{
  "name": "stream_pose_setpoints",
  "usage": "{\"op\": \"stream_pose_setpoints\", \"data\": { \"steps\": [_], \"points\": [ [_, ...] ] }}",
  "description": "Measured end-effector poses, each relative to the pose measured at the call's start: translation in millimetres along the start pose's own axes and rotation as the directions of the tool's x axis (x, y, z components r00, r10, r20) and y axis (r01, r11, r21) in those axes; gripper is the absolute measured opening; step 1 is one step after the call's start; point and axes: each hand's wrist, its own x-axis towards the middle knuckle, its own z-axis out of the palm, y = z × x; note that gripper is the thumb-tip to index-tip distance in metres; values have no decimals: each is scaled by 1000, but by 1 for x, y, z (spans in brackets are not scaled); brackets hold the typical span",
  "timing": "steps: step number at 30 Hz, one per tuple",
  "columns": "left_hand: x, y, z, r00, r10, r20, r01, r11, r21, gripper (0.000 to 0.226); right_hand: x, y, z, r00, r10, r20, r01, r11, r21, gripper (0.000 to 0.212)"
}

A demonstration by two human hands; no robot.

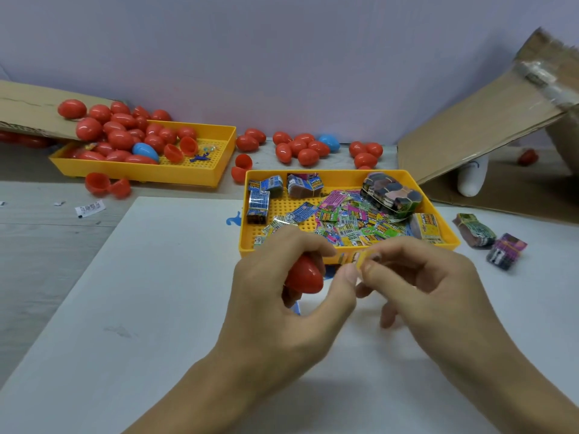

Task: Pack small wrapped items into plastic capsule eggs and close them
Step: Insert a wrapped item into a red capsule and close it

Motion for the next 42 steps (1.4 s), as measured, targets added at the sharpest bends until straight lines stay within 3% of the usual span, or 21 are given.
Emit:
{"op": "stream_pose_setpoints", "data": {
  "steps": [5,8,14,19,23,30,35,42],
  "points": [
    [-1,-4,4,969,-233,82,245,951,-188,18,4,-3,-2,994,100,32,-104,982,160,10],
    [-2,-6,7,958,-263,117,285,926,-249,2,5,-2,-2,991,131,40,-135,980,146,3],
    [1,-7,5,924,-330,196,383,818,-429,10,4,1,-2,991,132,30,-133,988,76,10],
    [1,-8,6,860,-421,289,508,649,-566,15,1,-1,-1,999,-9,-48,13,996,83,29],
    [1,-8,7,849,-407,337,527,607,-595,11,-2,-3,0,994,-106,-20,104,991,-82,18],
    [3,-10,4,853,-439,282,514,612,-602,9,-1,-2,-1,997,-48,58,43,996,84,14],
    [2,-9,4,873,-411,263,486,684,-544,15,-1,-3,1,997,-67,23,66,996,53,11],
    [8,-8,1,833,-397,385,552,550,-626,25,1,-3,0,998,-65,-14,65,995,69,13]
  ]
}}
